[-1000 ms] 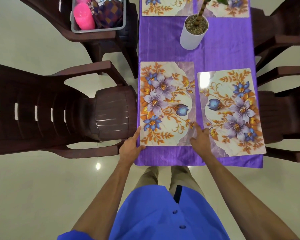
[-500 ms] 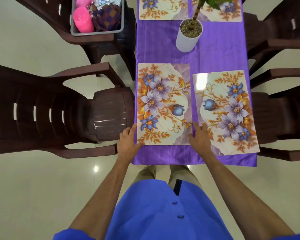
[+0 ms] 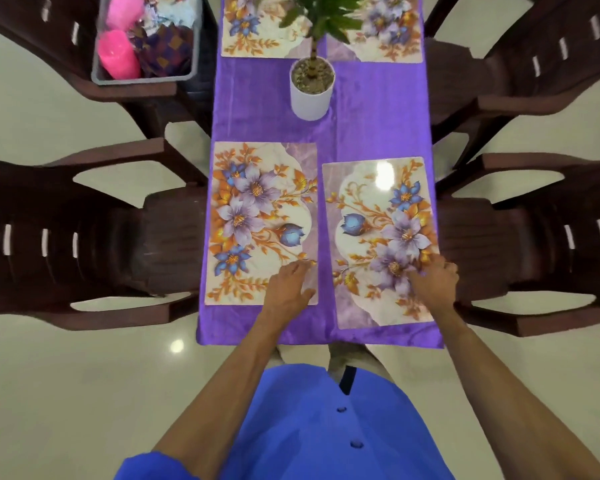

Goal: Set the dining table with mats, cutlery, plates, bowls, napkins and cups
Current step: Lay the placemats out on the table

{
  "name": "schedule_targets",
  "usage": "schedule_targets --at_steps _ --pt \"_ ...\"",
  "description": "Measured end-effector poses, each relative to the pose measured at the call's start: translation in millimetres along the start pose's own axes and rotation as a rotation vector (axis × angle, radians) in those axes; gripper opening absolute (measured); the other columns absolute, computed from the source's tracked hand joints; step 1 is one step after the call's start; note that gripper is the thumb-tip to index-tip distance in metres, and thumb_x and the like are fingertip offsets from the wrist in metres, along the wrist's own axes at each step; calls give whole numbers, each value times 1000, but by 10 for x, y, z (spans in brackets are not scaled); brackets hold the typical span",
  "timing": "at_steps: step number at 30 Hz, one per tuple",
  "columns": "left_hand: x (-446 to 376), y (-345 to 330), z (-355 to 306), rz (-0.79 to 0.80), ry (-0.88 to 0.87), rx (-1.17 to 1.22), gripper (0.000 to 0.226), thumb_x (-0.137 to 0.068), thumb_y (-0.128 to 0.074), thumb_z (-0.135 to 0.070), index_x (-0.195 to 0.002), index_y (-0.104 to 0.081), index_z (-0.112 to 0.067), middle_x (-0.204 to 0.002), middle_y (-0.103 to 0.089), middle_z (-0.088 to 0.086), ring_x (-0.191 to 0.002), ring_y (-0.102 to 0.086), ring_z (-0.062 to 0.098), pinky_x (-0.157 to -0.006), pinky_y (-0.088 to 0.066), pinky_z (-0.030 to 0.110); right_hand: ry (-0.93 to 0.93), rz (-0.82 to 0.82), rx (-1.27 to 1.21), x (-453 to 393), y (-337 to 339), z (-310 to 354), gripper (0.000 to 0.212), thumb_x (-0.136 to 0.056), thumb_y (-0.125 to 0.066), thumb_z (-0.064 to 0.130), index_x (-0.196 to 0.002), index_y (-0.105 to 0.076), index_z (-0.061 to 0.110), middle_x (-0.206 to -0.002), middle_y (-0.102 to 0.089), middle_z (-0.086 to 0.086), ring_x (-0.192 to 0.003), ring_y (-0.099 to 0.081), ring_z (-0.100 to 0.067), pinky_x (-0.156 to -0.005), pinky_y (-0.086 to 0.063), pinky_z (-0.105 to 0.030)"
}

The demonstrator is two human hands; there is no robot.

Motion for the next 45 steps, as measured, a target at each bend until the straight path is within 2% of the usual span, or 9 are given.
schedule_targets --at_steps 5,10,16,22,26,29,33,39,45 --pt "-254 -285 -423 23 138 -109 80 -98 -65 -47 -163 -27 -20 -169 -26 7 -153 -29 33 -116 -38 53 69 176 10 -378 88 -244 67 -83 -78 29 -137 -48 3 -130 -54 -24 -120 -54 -43 -97 -47 -44" --pt "-284 -402 -521 51 210 -140 86 -97 -66 -49 -166 -18 -29 -172 -12 7 -158 -13 34 -118 -34 62 130 156 87 -496 131 -301 43 -94 -64 25 -131 -55 5 -131 -55 -19 -113 -53 -36 -90 -45 -38" --pt "-247 -398 -539 28 247 -189 87 -96 -66 -52 -166 -16 -37 -170 -16 7 -153 -23 37 -116 -38 60 -11 104 -66 -453 302 -242 35 -103 -56 24 -127 -56 -2 -130 -54 -26 -116 -58 -43 -93 -48 -42" --pt "-264 -459 -537 -39 267 -133 83 -98 -64 -53 -165 -18 -38 -172 -11 11 -156 -16 42 -119 -29 62 -76 84 -343 -574 333 -256 20 -99 -65 18 -111 -65 2 -110 -69 -16 -91 -61 -23 -74 -42 -28" --pt "-408 -391 -568 -41 256 -117 77 -102 -55 -55 -166 -17 -36 -174 -7 9 -160 -7 39 -124 -19 61 -89 102 -436 -614 330 -249 18 -100 -65 18 -114 -65 6 -110 -69 -11 -91 -61 -18 -61 -41 -22" --pt "-506 -334 -562 -63 248 -106 72 -104 -49 -55 -166 -20 -31 -173 -14 8 -158 -15 36 -121 -26 61 -71 112 -462 -619 323 -164 16 -100 -64 16 -113 -65 6 -104 -66 -6 -91 -59 -16 -50 -37 -6" --pt "-559 -265 -554 -49 240 -111 71 -103 -57 -44 -164 -25 -29 -172 -19 6 -154 -25 35 -113 -39 60 -68 102 -495 -630 265 -35 17 -99 -63 13 -114 -65 4 -105 -64 -8 -90 -57 -16 -47 -36 0" --pt "-557 -257 -502 -47 221 -127 81 -94 -71 -31 -163 -29 -25 -172 -22 4 -150 -33 33 -105 -47 55 -79 123 -515 -697 249 12 20 -98 -65 10 -117 -67 4 -103 -63 -5 -92 -58 -16 -45 -34 -1" --pt "-559 -247 -456 -44 240 -155 88 -95 -73 -33 -165 -21 -18 -173 -21 3 -151 -33 30 -110 -45 52 -47 161 -466 -775 258 -20 19 -98 -68 12 -116 -67 7 -106 -67 -5 -97 -64 -18 -65 -46 -18"
Point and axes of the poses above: each hand's wrist, its own x-axis away from the middle knuckle, its own y-axis out of the back of the hand, z = x × y, the point moved 3 cm from there along -x, towards the middle knuckle
